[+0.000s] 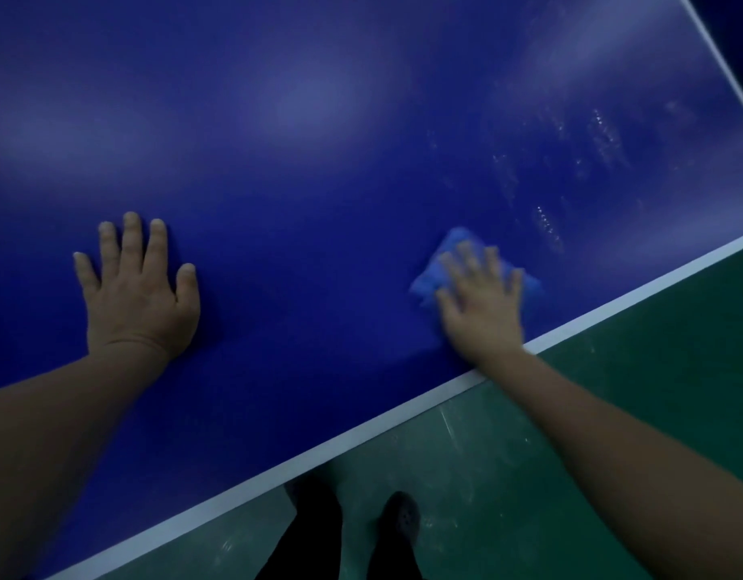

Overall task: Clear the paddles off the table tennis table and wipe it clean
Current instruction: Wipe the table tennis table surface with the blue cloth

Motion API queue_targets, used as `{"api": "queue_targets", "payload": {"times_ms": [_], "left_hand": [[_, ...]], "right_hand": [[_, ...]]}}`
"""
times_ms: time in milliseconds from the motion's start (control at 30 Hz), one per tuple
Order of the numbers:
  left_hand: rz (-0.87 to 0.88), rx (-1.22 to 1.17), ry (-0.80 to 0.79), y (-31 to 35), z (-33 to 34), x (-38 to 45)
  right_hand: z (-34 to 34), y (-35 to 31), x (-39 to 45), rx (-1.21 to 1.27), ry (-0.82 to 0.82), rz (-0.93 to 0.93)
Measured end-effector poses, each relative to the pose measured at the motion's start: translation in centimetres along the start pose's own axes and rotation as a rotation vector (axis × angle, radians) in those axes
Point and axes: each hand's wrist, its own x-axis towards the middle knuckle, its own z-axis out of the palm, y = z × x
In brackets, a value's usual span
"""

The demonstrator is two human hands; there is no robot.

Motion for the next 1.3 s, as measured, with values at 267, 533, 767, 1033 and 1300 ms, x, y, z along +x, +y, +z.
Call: {"api": "queue_targets", "payload": {"times_ms": [267,533,767,1033,1300], "left_hand": [[-0.005,-0.013,0.008,0.2,-0.2,-0.2],[-0.001,-0.02,0.0,0.1,-0.2,-0.1],[-0.005,0.003,-0.007,0.0,-0.2,-0.1],[0.0,-0.01,0.01,0.1,-0.2,-0.1],[-0.001,-0.011,0.022,0.2,-0.3,-0.2]], "right_hand": [[1.0,-9.4,-0.2,0.058,0.066,-0.135],[-0.8,3.4,-1.1,0.074,0.013,0.502],[1.6,-8.4,-5.5,0.061,0.066,-0.195],[-1.8,7.3,-4.5,0.37,0.156,0.537],[-5.1,-8.5,-8.2,0.707,-0.363,-0.002]]}}
